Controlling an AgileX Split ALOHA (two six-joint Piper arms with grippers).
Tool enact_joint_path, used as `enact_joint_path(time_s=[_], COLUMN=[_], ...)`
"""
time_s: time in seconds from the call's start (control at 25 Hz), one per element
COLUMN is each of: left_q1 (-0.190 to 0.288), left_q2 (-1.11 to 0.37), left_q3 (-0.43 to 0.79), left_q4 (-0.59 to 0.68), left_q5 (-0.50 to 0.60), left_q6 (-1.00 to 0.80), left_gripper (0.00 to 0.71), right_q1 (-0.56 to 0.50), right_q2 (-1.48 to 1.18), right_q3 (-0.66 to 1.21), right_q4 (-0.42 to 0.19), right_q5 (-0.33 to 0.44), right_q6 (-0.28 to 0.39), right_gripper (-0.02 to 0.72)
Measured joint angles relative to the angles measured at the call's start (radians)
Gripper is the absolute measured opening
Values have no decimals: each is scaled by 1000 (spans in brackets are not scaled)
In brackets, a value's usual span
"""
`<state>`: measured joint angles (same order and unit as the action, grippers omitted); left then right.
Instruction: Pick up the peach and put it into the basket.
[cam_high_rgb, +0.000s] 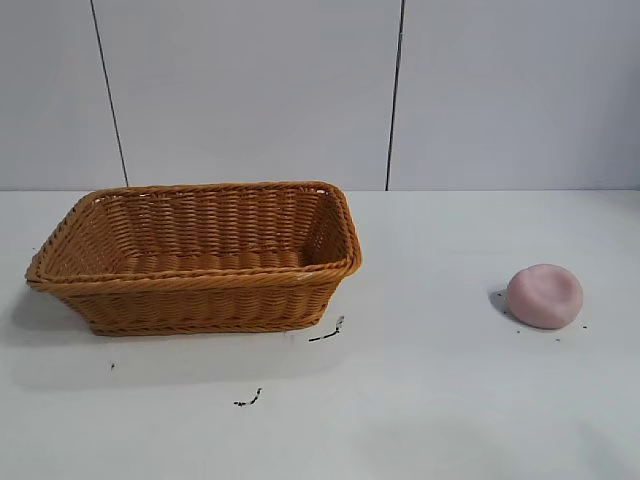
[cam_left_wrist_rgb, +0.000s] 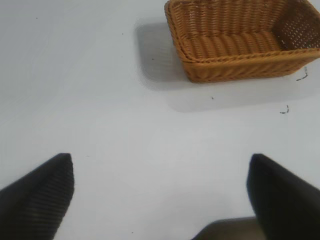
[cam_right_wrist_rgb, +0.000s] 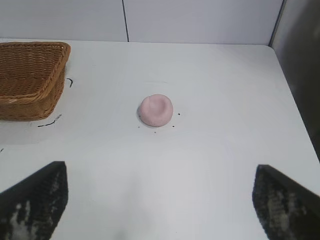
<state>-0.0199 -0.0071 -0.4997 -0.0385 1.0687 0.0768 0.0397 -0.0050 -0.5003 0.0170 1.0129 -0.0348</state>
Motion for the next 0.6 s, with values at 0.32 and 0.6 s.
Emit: enact_joint_path(time_s=[0.32, 0.6], left_q1=[0, 0], left_q2=[0, 0], left_q3=[0, 0], left_q4=[0, 0], left_q5=[0, 0], left_q6=[0, 0], left_gripper=[692, 692], right_q1=[0, 0], right_q2=[0, 248], right_q3=[0, -55], right_q4=[0, 0], right_q5=[0, 0], right_q6=[0, 0], right_gripper=[689, 689])
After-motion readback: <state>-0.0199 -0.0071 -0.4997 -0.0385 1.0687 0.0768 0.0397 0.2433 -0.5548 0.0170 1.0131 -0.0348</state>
